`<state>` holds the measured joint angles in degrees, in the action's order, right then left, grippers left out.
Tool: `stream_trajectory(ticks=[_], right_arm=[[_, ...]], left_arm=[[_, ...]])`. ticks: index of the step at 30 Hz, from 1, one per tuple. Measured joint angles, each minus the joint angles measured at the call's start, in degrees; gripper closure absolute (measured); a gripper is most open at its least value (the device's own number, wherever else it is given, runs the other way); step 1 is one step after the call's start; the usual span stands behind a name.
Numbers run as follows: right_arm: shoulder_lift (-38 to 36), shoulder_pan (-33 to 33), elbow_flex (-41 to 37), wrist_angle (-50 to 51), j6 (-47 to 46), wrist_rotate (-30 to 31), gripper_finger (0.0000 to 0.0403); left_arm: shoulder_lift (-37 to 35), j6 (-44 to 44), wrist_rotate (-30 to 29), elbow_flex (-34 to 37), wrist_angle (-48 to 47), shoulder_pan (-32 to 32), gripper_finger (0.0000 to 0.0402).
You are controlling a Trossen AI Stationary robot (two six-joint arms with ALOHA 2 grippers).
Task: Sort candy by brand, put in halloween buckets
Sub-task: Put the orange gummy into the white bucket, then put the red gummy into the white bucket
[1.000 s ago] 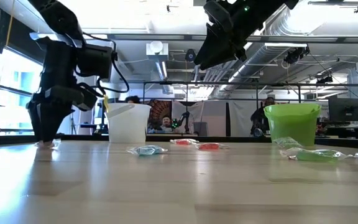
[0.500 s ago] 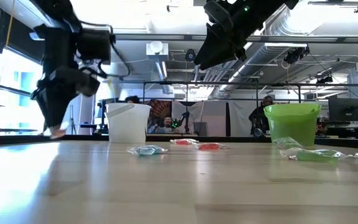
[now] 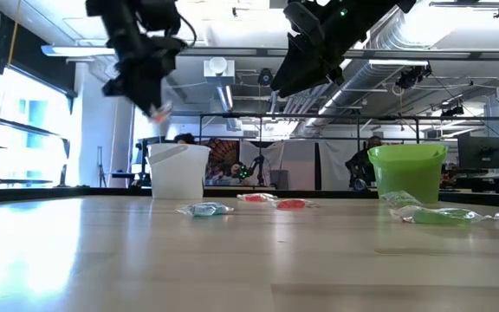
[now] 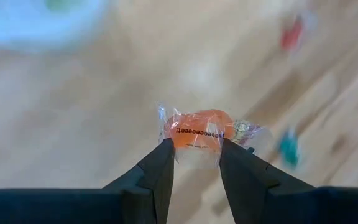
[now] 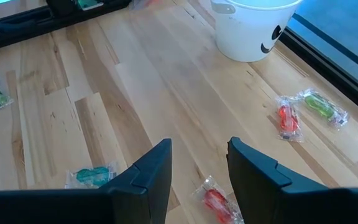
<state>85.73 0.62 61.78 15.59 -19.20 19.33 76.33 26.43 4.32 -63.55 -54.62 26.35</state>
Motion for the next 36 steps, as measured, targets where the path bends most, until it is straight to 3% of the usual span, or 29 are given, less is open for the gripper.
stream_trajectory(ticks=[8, 15, 23, 36], right_arm=[[0.0, 0.0, 0.0, 0.0, -0.2, 0.0, 0.0261], [0.0, 0.0, 0.0, 0.0, -2.0, -0.3, 0.0261], [0.0, 0.0, 0.0, 0.5, -5.7, -0.3, 0.0261], [0.2, -0.9, 0.0, 5.4, -2.0, -2.5, 0.0252]], left_arm=[[5.2, -8.5, -0.6, -13.1, -1.6, 12.9, 0.0286], [15.8, -16.7, 0.1, -20.9, -4.4, 18.2, 0.0287], [23.0, -23.1, 0.0, -22.1, -5.5, 18.8, 0.0284], [18.8, -24.9, -2.3, -22.1, -2.9, 15.0, 0.0208]])
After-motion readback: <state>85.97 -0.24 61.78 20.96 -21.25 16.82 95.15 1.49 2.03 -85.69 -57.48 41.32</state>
